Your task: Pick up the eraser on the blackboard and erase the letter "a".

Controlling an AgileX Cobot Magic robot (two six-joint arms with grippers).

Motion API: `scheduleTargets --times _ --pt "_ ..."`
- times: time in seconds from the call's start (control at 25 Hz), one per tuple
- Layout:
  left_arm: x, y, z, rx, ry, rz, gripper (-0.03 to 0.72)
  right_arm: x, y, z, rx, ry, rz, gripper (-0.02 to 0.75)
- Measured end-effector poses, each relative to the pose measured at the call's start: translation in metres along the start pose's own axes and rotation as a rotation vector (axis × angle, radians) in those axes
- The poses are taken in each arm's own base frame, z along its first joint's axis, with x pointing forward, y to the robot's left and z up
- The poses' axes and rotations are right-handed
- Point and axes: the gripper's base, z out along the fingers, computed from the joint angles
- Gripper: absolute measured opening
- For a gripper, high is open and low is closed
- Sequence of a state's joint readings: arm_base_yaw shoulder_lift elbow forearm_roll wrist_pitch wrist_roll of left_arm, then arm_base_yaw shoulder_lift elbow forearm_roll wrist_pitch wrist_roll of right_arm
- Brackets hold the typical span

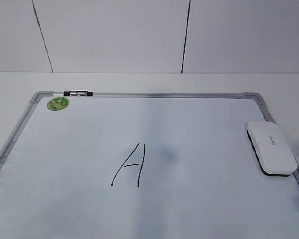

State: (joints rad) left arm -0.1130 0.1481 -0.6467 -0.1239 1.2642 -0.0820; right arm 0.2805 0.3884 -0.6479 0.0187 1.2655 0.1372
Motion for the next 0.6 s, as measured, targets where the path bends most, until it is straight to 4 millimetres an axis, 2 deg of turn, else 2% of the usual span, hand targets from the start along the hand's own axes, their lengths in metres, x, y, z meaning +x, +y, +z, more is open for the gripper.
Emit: scheduleTargets --times 0.4,0.6 --pt "0.011 0.006 0.018 -0.026 -0.046 0.005 0.310 -0.001 -0.005 0.001 0.051 -0.014 -0.017 0.592" --pt "0.012 0.008 0.025 -0.031 -0.063 0.008 0.310 0.005 -0.007 0.021 0.066 -0.003 -0.024 0.592"
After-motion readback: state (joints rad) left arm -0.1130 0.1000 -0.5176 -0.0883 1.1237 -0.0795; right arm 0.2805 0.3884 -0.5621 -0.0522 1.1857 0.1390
